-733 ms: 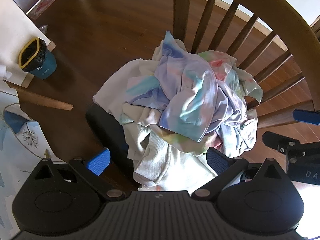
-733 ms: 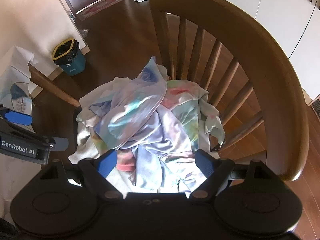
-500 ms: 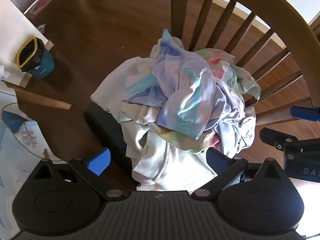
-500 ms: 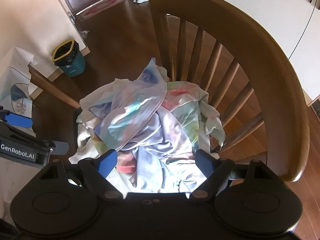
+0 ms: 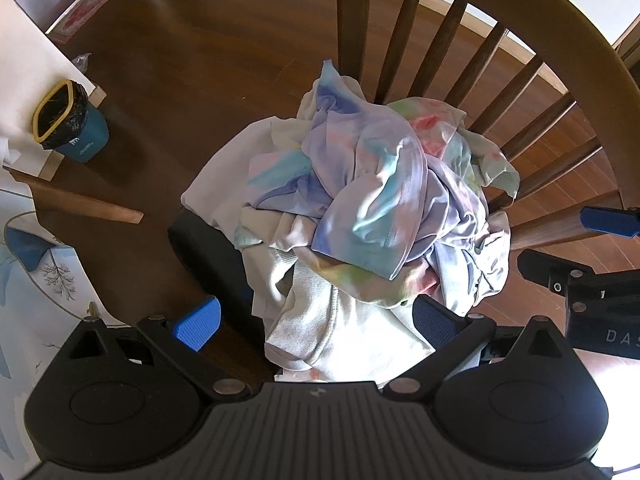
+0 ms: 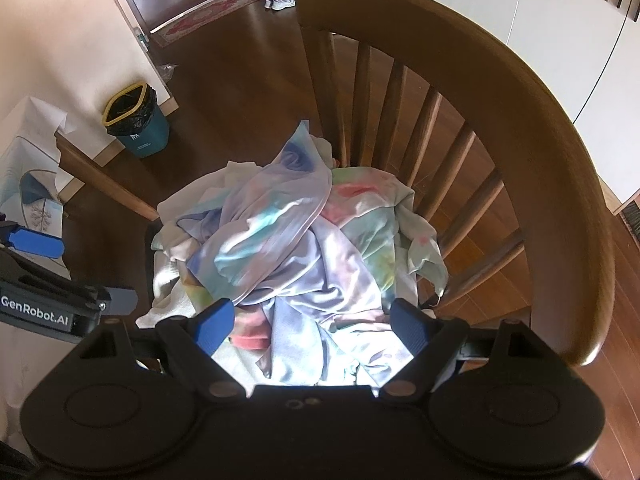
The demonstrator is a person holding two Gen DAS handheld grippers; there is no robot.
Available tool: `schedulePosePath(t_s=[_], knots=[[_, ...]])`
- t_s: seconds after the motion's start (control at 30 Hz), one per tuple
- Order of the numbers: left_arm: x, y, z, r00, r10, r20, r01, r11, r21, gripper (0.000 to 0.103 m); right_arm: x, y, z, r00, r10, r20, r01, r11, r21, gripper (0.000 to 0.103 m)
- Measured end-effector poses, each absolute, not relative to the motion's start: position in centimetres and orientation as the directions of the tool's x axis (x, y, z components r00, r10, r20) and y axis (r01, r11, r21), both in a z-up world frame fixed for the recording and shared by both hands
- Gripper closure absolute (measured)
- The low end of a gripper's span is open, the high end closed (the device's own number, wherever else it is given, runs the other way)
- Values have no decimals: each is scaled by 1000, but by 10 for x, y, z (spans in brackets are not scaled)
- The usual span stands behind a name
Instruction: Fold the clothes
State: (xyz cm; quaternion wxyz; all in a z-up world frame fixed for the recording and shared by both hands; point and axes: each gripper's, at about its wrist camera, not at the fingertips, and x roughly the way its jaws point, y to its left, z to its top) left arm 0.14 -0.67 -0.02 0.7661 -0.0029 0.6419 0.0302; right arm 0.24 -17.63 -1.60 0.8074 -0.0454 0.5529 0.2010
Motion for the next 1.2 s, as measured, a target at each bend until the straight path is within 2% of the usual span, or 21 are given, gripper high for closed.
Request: schedulePosePath(t_s=[1.2], knots=[[9, -9, -3, 195, 28, -980, -16, 1000, 25, 1, 6, -176, -18, 315, 271, -910, -369, 918, 145, 0]])
